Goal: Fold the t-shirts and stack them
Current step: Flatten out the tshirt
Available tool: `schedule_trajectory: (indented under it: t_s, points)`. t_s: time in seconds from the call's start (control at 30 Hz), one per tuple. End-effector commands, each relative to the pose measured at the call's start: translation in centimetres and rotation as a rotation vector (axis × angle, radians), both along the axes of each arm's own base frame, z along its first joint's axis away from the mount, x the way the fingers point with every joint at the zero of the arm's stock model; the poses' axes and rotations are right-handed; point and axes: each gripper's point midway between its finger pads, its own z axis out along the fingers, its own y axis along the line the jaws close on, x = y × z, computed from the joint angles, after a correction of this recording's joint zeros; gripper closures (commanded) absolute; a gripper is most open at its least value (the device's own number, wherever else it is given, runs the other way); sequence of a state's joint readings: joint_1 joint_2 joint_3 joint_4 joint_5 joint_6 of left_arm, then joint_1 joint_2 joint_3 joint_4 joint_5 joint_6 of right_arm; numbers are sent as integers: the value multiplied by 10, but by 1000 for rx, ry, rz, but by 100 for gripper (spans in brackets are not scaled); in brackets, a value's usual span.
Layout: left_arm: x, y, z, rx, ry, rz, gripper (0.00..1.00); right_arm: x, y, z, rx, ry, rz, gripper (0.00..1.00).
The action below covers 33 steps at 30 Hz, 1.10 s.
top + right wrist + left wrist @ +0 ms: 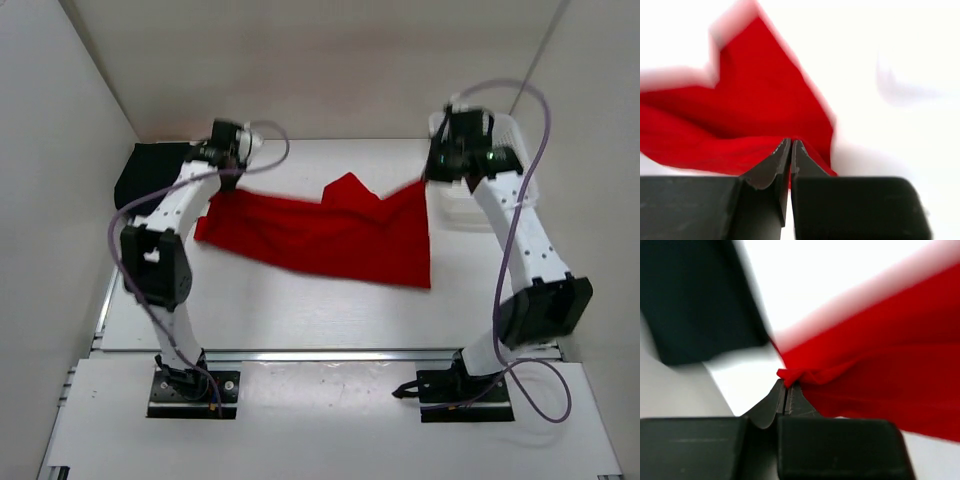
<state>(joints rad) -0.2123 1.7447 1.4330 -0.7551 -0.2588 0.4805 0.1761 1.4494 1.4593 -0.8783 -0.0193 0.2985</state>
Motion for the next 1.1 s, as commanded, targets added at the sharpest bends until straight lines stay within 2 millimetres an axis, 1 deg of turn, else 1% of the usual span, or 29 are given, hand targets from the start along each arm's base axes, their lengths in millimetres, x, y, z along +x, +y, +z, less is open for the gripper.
schedule_trajectory:
  t_s: [0.0, 0.03, 0.07, 0.1, 0.13, 0.17, 0.2, 0.23, 0.27, 0.3, 0.33, 0.4, 0.43, 0.47, 0.5, 0.53, 0.57, 0.63, 0.67, 0.7, 0.73, 0.77, 0.8, 0.83, 0.87, 0.9, 0.97, 1.0, 1.07]
  points:
    - [97, -11, 197, -130, -486, 124, 100, 74, -13, 168, -96, -489, -16, 100]
    - [116, -20, 263, -186, -659, 115, 100, 79, -19, 192, -78, -548, -36, 100]
    - [117, -27, 308, -218, -773, 95, 100, 75, -17, 211, -71, -599, -38, 100]
    - [113, -34, 329, -227, -833, 78, 100, 70, -16, 218, -96, -621, -50, 100]
    - [107, -36, 329, -232, -836, 85, 100, 68, -20, 219, -130, -624, -68, 100]
    - [106, -37, 323, -243, -831, 84, 100, 59, -20, 215, -144, -615, -65, 100]
    - [98, -37, 302, -262, -808, 84, 100, 47, -19, 208, -153, -601, -59, 100]
    - [96, -38, 306, -273, -860, 61, 100, 43, -19, 202, -161, -590, -67, 100]
    - [80, -42, 268, -235, -784, 19, 100, 32, -23, 188, -179, -567, -74, 100]
    - [68, -47, 245, -235, -745, 0, 100, 18, -24, 175, -190, -547, -76, 100]
    - [62, -45, 231, -226, -705, -3, 100, 10, -24, 168, -199, -534, -85, 100]
    - [45, -43, 189, -245, -603, 10, 100, -17, -28, 144, -191, -486, -91, 99]
    - [34, -36, 173, -232, -573, 25, 100, -25, -27, 139, -163, -473, -102, 100]
    - [29, -34, 165, -215, -559, 23, 100, -38, -25, 124, -147, -430, -99, 100]
    - [16, -28, 144, -194, -517, 29, 100, -52, -20, 104, -148, -375, -79, 100]
    - [1, -26, 124, -181, -467, 21, 100, -67, -15, 83, -148, -322, -69, 100]
    - [-6, -26, 112, -183, -437, 15, 100, -74, -13, 71, -136, -289, -83, 100]
    - [-38, -20, 67, -157, -332, 1, 100, -106, -2, 20, -127, -142, -46, 100]
    - [-55, -15, 45, -140, -280, -2, 100, -114, 5, 9, -77, -102, -49, 100]
    - [-63, -15, 35, -133, -250, -14, 100, -130, 9, -11, -52, -49, -49, 100]
    - [-77, -12, 16, -125, -206, -12, 100, -142, 16, -21, -22, -29, -29, 100]
    - [-94, -4, -4, -102, -158, -8, 100, -151, 26, -27, 16, -13, -11, 100]
    - [-107, 0, -19, -84, -123, -10, 100, -159, 30, -40, 36, 28, -9, 100]
    - [-112, 0, -25, -80, -108, -24, 100, -166, 31, -50, 38, 50, 6, 100]
    - [-123, 5, -38, -63, -75, -24, 100, -169, 36, -55, 61, 65, 19, 100]
    - [-128, 7, -42, -49, -64, -26, 100, -175, 39, -63, 73, 94, 34, 100]
    - [-144, 12, -58, -31, -27, -33, 100, -178, 37, -75, 81, 115, 40, 100]
    - [-152, 15, -65, -25, -2, -35, 100, -180, 37, -77, 87, 120, 49, 100]
    - [-155, 17, -67, -20, -3, -31, 100, -176, 35, -80, 92, 121, 49, 100]
